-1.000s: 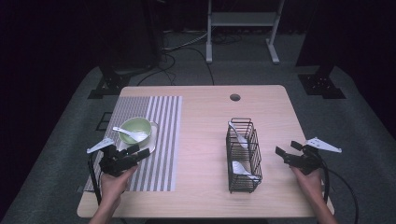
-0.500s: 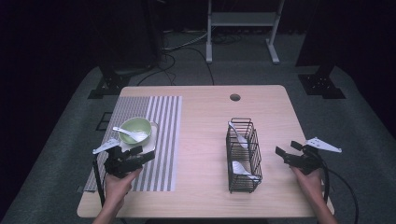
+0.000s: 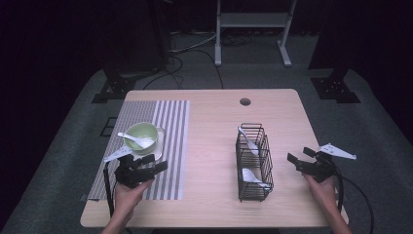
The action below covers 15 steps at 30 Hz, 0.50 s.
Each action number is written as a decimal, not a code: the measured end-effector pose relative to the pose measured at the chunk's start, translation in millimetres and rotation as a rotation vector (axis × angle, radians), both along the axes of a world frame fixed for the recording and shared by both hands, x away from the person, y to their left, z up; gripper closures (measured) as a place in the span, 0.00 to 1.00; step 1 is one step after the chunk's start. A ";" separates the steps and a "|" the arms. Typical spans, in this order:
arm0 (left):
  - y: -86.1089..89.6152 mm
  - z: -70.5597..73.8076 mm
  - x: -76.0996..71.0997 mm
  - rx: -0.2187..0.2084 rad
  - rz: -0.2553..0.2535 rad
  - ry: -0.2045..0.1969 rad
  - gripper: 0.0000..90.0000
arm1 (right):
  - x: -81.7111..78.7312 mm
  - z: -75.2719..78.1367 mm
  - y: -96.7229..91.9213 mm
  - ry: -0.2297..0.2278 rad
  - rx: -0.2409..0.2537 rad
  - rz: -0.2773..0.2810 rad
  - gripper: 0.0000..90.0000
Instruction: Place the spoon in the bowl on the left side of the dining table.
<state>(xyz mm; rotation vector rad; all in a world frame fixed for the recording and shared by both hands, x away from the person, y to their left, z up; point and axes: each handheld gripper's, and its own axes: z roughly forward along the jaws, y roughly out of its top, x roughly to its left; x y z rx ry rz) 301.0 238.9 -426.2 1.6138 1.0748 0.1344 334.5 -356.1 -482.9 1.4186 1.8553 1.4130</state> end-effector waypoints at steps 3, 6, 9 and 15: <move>-2.7 -0.4 -0.8 -0.001 -0.007 0.002 0.19 | -0.1 0.0 -0.1 0.000 0.001 0.000 0.14; -5.7 0.6 -2.1 0.004 -0.015 -0.002 0.19 | 0.0 0.0 -0.1 0.000 0.002 0.000 0.14; -8.2 1.6 -3.3 0.010 -0.025 -0.008 0.19 | -0.1 0.0 -0.1 0.000 0.003 0.000 0.14; -13.9 0.9 -5.7 0.018 -0.039 -0.010 0.19 | -0.2 0.0 -0.2 -0.001 0.004 0.000 0.14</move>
